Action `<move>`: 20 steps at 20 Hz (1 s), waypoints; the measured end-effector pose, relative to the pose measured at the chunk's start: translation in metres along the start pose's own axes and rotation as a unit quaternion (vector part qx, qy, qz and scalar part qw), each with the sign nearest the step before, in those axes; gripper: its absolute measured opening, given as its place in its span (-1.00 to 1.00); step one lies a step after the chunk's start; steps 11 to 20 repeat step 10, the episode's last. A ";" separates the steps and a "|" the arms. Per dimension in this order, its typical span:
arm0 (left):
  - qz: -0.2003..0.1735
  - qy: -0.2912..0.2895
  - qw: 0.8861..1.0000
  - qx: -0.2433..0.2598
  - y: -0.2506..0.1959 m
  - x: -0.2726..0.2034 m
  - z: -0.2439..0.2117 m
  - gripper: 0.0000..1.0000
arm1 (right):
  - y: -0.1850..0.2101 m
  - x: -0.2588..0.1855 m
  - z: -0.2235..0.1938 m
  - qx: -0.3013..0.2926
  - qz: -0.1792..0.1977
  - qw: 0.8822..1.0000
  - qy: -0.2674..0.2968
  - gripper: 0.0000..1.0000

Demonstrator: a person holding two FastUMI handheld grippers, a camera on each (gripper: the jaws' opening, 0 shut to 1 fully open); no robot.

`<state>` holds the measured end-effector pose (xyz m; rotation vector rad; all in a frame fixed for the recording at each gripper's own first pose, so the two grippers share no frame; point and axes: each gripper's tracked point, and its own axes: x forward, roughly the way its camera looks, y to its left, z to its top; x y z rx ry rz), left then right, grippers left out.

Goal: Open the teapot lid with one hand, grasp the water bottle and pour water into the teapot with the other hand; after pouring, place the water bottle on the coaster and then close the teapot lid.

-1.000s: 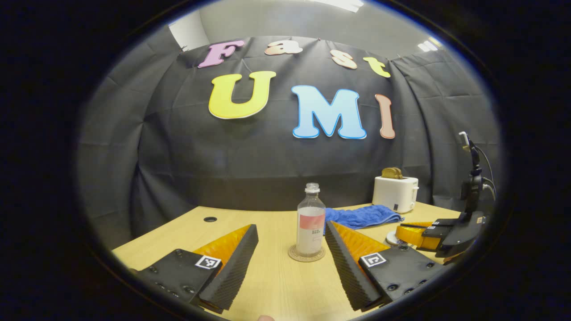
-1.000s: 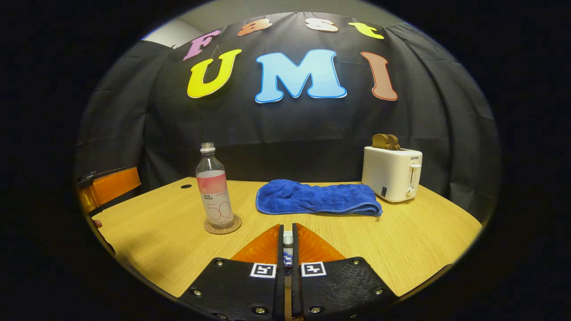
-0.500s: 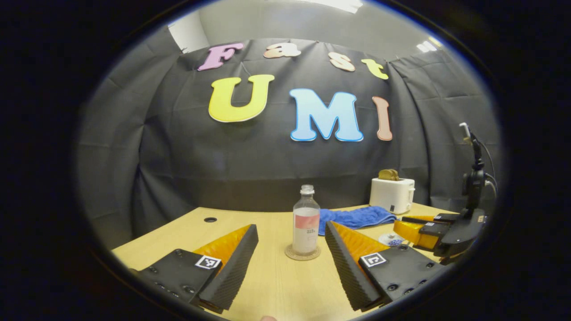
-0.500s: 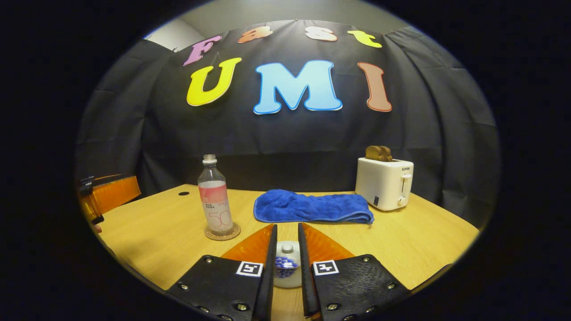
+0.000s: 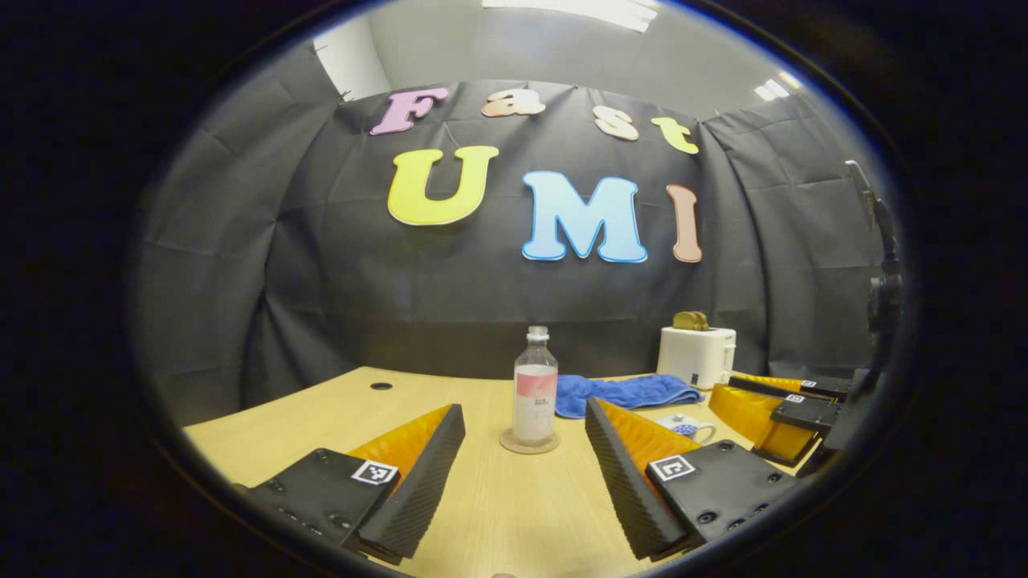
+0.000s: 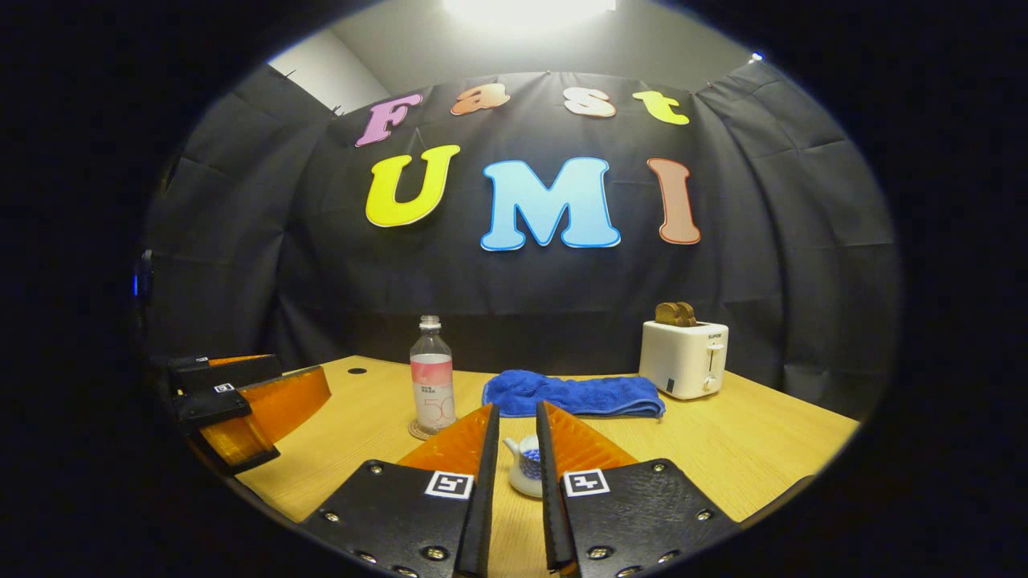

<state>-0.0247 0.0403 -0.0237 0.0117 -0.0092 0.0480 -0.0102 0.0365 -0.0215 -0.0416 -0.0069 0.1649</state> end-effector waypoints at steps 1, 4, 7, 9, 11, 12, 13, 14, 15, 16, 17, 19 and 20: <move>0.001 0.000 1.000 0.001 0.000 -0.003 -0.004 1.00 | 0.003 -0.003 -0.005 -0.004 0.002 1.000 0.000 -0.47; 0.003 0.003 1.000 0.009 -0.002 -0.006 -0.018 1.00 | 0.007 -0.009 -0.016 -0.008 0.001 1.000 0.004 -0.47; -0.002 0.013 1.000 -0.002 -0.008 -0.005 -0.035 1.00 | 0.009 -0.011 -0.026 -0.004 -0.002 1.000 0.012 -0.46; 0.000 0.019 1.000 -0.007 -0.008 -0.003 -0.043 1.00 | 0.006 -0.011 -0.029 -0.007 -0.007 1.000 0.011 -0.47; 0.001 0.022 1.000 -0.004 -0.008 -0.002 -0.043 1.00 | 0.006 -0.011 -0.029 -0.008 -0.008 1.000 0.010 -0.47; 0.001 0.022 1.000 -0.004 -0.008 -0.002 -0.043 1.00 | 0.006 -0.011 -0.029 -0.008 -0.008 1.000 0.010 -0.47; 0.001 0.022 1.000 -0.004 -0.008 -0.002 -0.043 1.00 | 0.006 -0.011 -0.029 -0.008 -0.008 1.000 0.010 -0.47; 0.001 0.022 1.000 -0.004 -0.008 -0.002 -0.043 1.00 | 0.006 -0.011 -0.029 -0.008 -0.008 1.000 0.010 -0.47; 0.001 0.022 1.000 -0.004 -0.008 -0.002 -0.043 1.00 | 0.006 -0.011 -0.029 -0.008 -0.008 1.000 0.010 -0.47; 0.001 0.022 1.000 -0.004 -0.008 -0.002 -0.043 1.00 | 0.006 -0.011 -0.029 -0.008 -0.008 1.000 0.010 -0.47; 0.001 0.022 1.000 -0.004 -0.008 -0.002 -0.043 1.00 | 0.006 -0.011 -0.029 -0.008 -0.008 1.000 0.010 -0.47; 0.001 0.022 1.000 -0.004 -0.008 -0.002 -0.043 1.00 | 0.006 -0.011 -0.029 -0.008 -0.008 1.000 0.010 -0.47; 0.001 0.022 1.000 -0.004 -0.008 -0.002 -0.043 1.00 | 0.006 -0.011 -0.029 -0.008 -0.008 1.000 0.010 -0.47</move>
